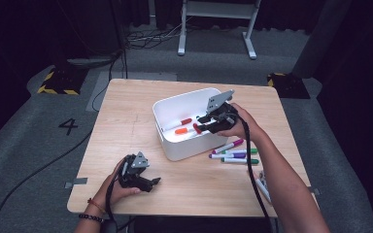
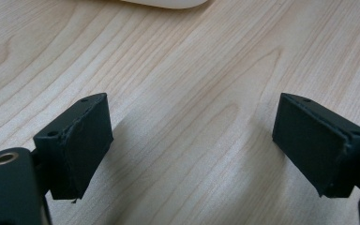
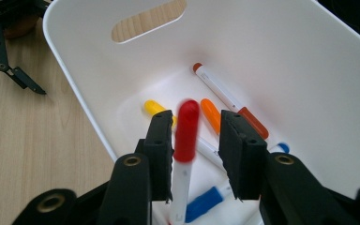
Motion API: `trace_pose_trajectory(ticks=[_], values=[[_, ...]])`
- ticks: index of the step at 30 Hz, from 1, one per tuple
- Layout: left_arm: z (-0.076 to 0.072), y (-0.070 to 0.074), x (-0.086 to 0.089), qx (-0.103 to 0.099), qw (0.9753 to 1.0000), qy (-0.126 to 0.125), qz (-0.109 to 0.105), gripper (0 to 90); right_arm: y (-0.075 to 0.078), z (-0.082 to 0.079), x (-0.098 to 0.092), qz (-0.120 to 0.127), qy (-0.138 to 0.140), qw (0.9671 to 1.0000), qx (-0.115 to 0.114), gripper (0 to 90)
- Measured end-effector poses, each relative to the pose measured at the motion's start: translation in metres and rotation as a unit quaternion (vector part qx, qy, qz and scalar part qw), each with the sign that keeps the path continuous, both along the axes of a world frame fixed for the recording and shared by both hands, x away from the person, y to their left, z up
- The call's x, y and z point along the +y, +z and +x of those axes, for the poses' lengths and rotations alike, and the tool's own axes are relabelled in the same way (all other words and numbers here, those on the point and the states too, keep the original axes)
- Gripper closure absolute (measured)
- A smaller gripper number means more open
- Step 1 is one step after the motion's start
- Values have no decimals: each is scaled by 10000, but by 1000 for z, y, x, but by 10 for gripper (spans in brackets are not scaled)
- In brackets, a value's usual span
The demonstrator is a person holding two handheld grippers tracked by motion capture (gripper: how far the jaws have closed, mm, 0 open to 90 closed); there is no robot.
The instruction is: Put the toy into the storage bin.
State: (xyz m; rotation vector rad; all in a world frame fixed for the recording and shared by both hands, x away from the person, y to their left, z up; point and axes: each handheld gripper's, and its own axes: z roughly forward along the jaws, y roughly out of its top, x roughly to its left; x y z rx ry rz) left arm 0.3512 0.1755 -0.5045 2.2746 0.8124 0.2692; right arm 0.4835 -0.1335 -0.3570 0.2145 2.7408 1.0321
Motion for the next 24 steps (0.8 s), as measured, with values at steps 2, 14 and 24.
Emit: trace_pose_trajectory(ticks=[2, 14, 24], values=[[0, 0, 0, -5, 10000, -2, 6, 124, 0, -2, -2, 19, -10, 10000, 7, 641], [0, 0, 0, -12, 10000, -1, 11, 124, 14, -27, -45, 718, -551, 9956, -238, 538], [0, 0, 0, -4, 10000, 0, 7, 125, 9, -75, -106, 965, -1186, 9875, -376, 527]])
